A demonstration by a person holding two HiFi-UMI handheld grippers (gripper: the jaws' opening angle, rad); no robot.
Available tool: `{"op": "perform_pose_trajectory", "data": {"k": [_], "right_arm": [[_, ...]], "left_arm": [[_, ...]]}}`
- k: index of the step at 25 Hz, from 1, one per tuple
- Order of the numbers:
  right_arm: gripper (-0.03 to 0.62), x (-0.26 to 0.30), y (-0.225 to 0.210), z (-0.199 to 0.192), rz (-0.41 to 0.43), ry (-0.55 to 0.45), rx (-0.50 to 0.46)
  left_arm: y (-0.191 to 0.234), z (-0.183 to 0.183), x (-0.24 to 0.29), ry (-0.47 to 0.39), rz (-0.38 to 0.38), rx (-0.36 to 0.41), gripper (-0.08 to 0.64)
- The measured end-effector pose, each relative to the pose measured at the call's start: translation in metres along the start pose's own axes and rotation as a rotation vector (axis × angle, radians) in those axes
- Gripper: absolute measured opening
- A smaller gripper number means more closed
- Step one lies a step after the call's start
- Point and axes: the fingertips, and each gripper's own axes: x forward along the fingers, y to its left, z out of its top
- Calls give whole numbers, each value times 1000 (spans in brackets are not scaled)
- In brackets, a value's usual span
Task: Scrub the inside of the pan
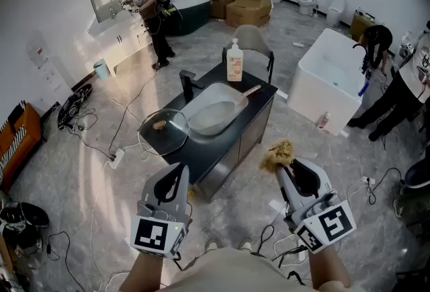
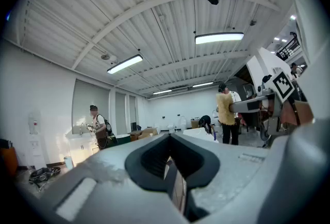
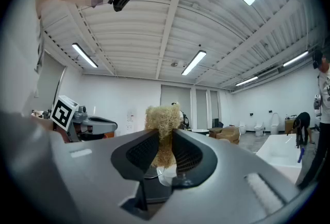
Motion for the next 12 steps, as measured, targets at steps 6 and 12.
{"op": "perform_pose_trajectory", "data": {"k": [6,12], "right_arm": [[86,-3,-6,-7,31,10,32],[87,-5,-12,-16,56,32,42]], "left_arm": [[-8,-2,6,6,6,1,2],[-17,5,13,-3,12,2,2]]}}
